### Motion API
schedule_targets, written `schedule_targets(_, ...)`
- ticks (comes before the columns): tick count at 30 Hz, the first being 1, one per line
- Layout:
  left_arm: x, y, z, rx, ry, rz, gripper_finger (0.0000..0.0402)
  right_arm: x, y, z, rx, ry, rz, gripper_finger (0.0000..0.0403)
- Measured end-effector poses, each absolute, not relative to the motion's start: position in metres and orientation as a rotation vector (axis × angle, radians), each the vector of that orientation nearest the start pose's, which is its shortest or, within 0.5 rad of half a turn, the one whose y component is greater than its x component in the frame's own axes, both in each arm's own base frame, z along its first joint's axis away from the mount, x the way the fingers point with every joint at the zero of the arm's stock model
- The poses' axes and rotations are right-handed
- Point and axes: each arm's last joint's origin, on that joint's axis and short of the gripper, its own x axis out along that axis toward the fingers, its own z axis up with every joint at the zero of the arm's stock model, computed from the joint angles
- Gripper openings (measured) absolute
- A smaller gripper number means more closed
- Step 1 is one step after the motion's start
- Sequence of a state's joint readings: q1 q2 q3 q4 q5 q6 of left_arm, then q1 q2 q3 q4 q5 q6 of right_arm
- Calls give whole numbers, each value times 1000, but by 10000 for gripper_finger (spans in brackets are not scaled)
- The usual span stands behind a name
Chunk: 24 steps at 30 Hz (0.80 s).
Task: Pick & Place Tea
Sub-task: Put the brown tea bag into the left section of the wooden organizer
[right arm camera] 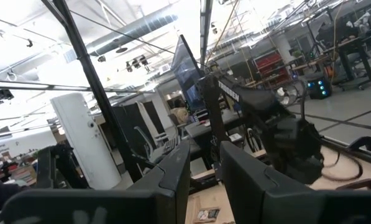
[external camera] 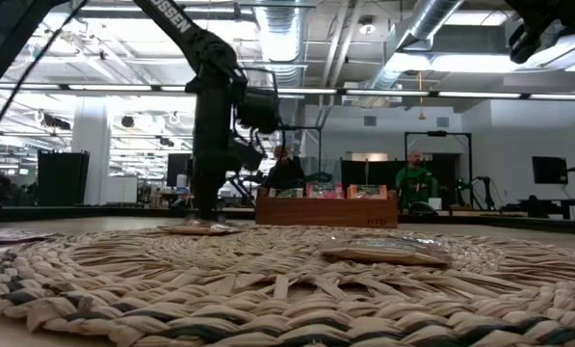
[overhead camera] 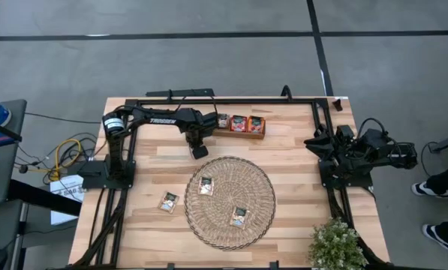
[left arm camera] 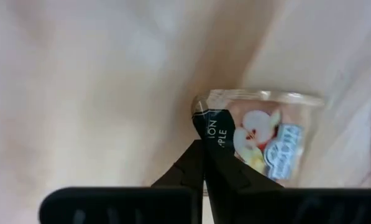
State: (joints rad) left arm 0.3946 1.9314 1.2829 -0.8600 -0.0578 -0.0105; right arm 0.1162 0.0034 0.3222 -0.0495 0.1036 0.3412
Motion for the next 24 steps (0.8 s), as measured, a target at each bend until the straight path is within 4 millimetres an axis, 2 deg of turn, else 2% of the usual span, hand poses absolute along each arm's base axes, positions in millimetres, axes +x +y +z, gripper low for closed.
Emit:
schedule_targets(12, 338, 134, 209, -45, 1546, 471, 0, 63, 4, 264, 367, -261, 59, 82)
schedule_targets(19, 370, 123, 257, 148, 1330, 473, 0, 63, 4, 264, 360, -261, 58, 82)
schedule_targets(24, 387, 119, 270, 372, 1207, 502, 0, 63, 4, 264, 359, -261, 59, 82)
